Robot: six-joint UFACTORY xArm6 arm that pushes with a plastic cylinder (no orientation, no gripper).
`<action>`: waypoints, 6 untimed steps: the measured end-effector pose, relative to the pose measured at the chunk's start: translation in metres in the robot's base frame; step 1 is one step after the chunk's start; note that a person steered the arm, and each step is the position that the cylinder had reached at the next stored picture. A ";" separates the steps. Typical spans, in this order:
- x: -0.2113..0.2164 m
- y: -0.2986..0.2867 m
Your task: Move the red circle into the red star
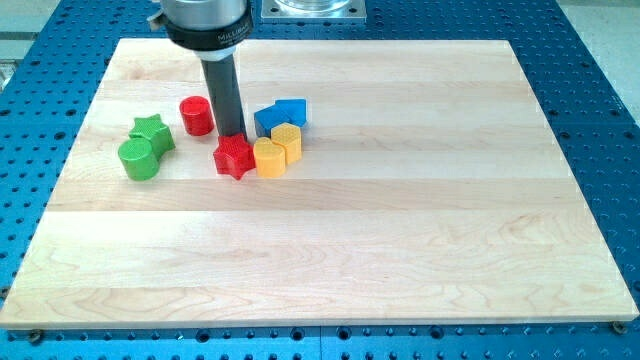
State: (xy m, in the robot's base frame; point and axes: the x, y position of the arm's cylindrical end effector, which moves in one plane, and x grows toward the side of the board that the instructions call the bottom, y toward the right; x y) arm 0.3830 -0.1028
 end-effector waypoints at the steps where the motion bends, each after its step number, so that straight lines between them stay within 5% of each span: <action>1: -0.073 -0.006; 2: -0.076 -0.073; 3: -0.031 -0.076; 4: -0.010 -0.007; 6: -0.006 0.004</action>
